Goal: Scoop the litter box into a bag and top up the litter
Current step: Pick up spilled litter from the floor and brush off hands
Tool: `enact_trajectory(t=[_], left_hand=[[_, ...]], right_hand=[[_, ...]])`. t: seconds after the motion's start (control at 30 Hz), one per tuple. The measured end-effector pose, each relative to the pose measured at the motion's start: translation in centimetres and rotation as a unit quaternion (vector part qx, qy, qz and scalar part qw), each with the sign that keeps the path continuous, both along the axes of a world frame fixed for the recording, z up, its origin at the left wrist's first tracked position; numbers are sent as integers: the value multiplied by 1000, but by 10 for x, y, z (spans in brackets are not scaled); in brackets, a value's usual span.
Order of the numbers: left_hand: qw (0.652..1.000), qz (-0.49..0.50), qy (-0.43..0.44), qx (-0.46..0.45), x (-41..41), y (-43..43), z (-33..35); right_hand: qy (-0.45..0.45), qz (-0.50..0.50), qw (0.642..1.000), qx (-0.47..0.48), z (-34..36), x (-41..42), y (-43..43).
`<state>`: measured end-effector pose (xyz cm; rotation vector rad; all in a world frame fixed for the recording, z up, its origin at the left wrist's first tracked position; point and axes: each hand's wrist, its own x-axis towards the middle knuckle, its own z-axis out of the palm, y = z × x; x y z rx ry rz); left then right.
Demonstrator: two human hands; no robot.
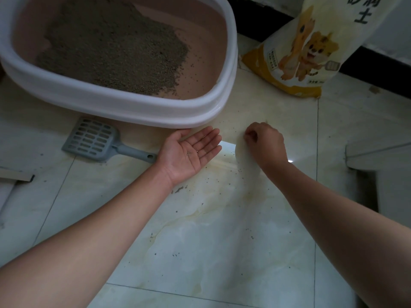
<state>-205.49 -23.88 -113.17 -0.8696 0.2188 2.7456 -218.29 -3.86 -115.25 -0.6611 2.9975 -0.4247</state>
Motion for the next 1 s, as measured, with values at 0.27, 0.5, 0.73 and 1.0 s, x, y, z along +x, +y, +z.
enact_trajectory(t=[0.27, 0.5, 0.73, 1.0], left_hand=[[1000, -1, -3, -4, 0, 0, 0], [1000, -2, -8, -12, 1, -1, 1], [999, -22, -23, -31, 0, 11, 1], [997, -80, -8, -5, 1, 33, 3]], right_hand=[[32, 49, 990, 129, 6, -2, -14], [-1, 84, 957, 276, 20, 4, -31], [-110, 70, 991, -40, 57, 52, -53], [-103, 95, 977, -158, 56, 114, -48]])
